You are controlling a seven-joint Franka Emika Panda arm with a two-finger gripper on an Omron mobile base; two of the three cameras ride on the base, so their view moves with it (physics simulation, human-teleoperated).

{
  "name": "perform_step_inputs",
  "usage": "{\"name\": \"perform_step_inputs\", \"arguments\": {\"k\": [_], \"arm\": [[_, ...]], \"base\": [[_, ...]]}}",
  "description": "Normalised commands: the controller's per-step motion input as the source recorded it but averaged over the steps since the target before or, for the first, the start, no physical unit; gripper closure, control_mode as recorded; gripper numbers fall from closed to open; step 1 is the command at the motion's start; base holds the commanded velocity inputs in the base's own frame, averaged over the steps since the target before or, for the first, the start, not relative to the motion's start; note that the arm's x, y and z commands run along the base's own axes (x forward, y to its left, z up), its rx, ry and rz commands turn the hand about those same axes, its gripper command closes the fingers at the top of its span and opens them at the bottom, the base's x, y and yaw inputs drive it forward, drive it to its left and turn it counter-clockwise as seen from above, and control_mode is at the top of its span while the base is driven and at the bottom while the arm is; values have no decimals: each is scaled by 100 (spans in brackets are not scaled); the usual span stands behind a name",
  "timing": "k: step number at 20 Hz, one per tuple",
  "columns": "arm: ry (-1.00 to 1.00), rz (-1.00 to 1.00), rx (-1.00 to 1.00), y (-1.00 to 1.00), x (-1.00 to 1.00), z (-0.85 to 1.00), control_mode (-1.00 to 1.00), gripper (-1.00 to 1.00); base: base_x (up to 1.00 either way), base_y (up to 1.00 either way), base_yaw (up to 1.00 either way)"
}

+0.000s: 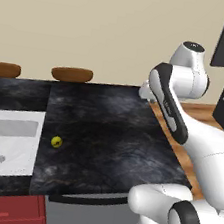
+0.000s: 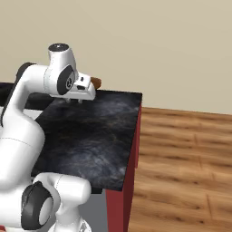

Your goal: Place the pear in the correct fridge rack based on whether it is a fruit or vegetable. Finally, close the fridge door.

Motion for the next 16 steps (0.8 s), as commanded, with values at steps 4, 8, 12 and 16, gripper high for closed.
{"name": "perform_step_inputs", "arguments": {"k": [4,8,12,16], "arm": [[-1,0,0,5,-20,-3,-100,-100],[1,0,0,83,-5,-39,-100,-100],[15,0,-2,100,0,-42,-100,-100],[24,0,0,100,1,-41,-100,-100]], "base": [[0,0,0],[0,0,0],[0,0,0],[0,0,0]]}}
